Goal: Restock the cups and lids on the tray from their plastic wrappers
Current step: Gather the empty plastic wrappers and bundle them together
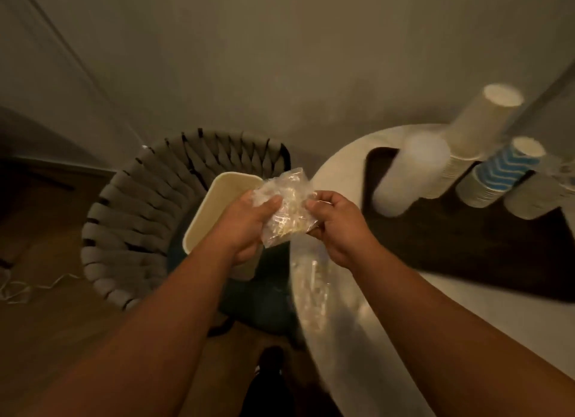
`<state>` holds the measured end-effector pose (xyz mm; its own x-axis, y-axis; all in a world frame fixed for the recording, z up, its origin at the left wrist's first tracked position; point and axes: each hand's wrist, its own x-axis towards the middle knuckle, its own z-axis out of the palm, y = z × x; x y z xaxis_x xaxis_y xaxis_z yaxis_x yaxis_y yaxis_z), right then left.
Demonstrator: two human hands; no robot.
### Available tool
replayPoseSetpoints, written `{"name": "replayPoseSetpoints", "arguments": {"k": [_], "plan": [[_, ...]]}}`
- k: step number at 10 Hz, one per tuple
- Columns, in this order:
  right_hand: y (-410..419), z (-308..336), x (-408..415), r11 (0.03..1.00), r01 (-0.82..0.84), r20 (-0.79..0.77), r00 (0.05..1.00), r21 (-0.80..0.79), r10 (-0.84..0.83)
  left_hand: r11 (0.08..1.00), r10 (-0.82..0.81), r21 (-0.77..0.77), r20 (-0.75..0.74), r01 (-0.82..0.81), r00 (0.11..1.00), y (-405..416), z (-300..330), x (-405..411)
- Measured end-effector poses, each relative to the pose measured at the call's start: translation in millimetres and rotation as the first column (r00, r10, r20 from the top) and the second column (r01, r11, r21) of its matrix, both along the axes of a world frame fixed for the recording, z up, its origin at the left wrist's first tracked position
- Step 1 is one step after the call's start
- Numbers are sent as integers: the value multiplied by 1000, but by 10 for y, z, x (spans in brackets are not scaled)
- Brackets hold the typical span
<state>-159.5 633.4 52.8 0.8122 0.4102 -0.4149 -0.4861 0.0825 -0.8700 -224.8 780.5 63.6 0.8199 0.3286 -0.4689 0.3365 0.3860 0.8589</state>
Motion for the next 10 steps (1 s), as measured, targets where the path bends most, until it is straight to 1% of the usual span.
{"name": "replayPoseSetpoints", "arguments": {"k": [1,2,3,4,5,6,7,8,9,10], "plan": [[618,-118,8,996,-34,30,999,-82,37,995,3,95,-61,3,998,691,-43,-22],[1111,-382,69,968,-23,100,994,-248,50,848,23,522,-203,89,979,1521,-144,-49],[1376,-740,146,853,-22,236,957,-522,169,486,-106,751,-458,447,883,1819,-400,48],[1517,-883,146,750,-90,236,919,-655,316,363,-207,712,-568,602,797,1740,-686,174],[1628,-1022,131,732,-159,204,902,-663,381,362,-235,640,-641,678,731,1657,-1109,384],[1671,-1093,119,747,-192,152,918,-636,366,351,-244,549,-728,759,640,1678,-1375,518],[1671,-1196,62,806,-228,93,940,-547,329,388,-192,468,-802,794,566,1712,-1712,638],[1646,-1299,57,831,-212,105,946,-514,307,565,-108,503,-741,654,663,1680,-1915,781],[1653,-1371,125,835,-194,101,954,-515,283,695,-33,507,-686,510,727,1675,-2054,948],[1644,-1477,220,841,-152,144,954,-519,261,759,-50,451,-678,469,733,1683,-2265,1137]]}}
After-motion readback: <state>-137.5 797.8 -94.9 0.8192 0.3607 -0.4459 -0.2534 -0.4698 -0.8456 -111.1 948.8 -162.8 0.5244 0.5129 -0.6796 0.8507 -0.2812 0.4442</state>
